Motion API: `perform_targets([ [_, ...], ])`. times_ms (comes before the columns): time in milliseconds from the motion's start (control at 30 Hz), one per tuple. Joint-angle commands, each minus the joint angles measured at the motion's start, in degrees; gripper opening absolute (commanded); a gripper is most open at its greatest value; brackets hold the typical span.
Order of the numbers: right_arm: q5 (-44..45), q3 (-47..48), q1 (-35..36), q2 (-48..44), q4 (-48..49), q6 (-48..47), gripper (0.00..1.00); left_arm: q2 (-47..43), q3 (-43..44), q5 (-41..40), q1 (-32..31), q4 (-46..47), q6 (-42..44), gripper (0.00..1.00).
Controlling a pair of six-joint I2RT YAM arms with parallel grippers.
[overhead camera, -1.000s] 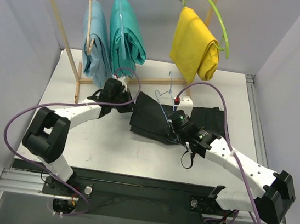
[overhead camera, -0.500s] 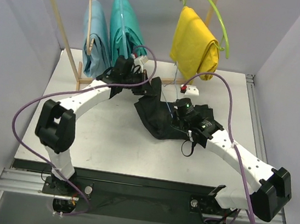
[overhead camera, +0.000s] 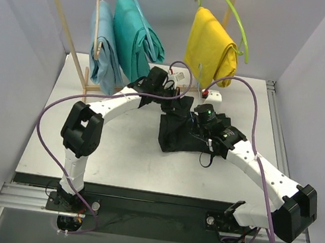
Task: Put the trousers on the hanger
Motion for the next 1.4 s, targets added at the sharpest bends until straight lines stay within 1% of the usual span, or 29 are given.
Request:
perform_targets([
  [0, -0.26, 0.95, -0.99, -2.59, 1.36, -1.01, 0.00, 1.84, 3.56, 2.47, -3.23, 0.25, 0.47, 0.00],
  [133, -5.01, -1.16, -1.78, -3.29, 1.36, 0.40, 0.00, 3.16, 2.95, 1.77, -4.91, 2.00, 0.47, 0.00],
  [200, -6.59, -2.48, -1.78, -3.55, 1.18, 1.36, 0.00, 3.17, 0.76, 1.06, -5.17, 3.93, -0.66, 0.00],
  [333, -9.23, -7.75, -1.69, -4.61, 0.57, 2.78, 0.00, 2.46, -4.51, -0.69, -5.26, 12.26, -3.31, 0.00],
  [500, -12.48, -12.32, -1.69, -5.92, -0.40, 3.74, 0.00, 2.11, -7.77, -3.59, -5.26, 16.59, -5.41, 0.00],
  [567, -13.80, -15.13, -1.69, -6.45, -0.23, 3.48, 0.00, 1.76, -9.88, -4.74, -5.35, 20.10, -6.03, 0.00],
  [667, -15.91, -18.64, -1.69, -7.25, 1.53, 3.04, 0.00, 1.76, -13.22, -4.30, -5.35, 25.28, -7.96, 0.00],
  [700, -16.61, -19.09, -1.69, -7.42, 2.31, 2.78, 0.00, 2.02, -14.09, -3.78, -5.35, 27.82, -9.36, 0.00],
  [800, -16.53, -19.80, -1.60, -7.42, 2.59, 2.17, 0.00, 2.81, -16.64, -1.93, -5.79, 31.17, -11.56, 0.00],
  [867, -16.18, -19.89, -1.60, -7.51, 2.59, 2.07, 0.00, 2.90, -18.40, -1.31, -6.05, 32.85, -12.27, 0.05],
  [900, -16.00, -20.24, -1.60, -7.60, 2.59, 2.16, 0.00, 3.08, -18.58, -0.88, -6.14, 34.16, -13.32, 0.08],
  [933, -15.83, -20.33, -1.52, -7.86, 2.59, 2.16, 0.00, 3.25, -18.67, 0.08, -6.31, 34.78, -13.76, 0.14],
  [1000, -15.39, -20.59, -1.52, -8.30, 2.41, 2.07, 0.00, 4.30, -17.97, 1.23, -6.58, 35.40, -15.08, 0.21],
  [1033, -15.13, -20.68, -1.52, -8.82, 2.41, 1.90, 0.00, 4.66, -17.71, 1.93, -6.93, 35.40, -15.35, 0.35],
  [1067, -15.04, -20.68, -1.52, -9.00, 2.41, 1.81, 0.00, 5.01, -17.44, 2.29, -7.19, 35.40, -15.52, 0.42],
  [1167, -15.04, -20.42, -1.52, -9.09, 2.32, 1.46, 0.00, 4.14, -17.09, 2.73, -7.55, 35.14, -15.26, 0.58],
  [1267, -14.86, -19.98, -1.52, -9.18, 2.23, 1.11, 0.00, 1.77, -17.70, 2.03, -7.02, 34.09, -15.09, 0.63],
  [1367, -14.68, -19.80, -1.43, -9.27, 2.06, 0.93, 0.00, -1.21, -19.46, 0.98, -6.23, 33.74, -15.61, 0.65],
])
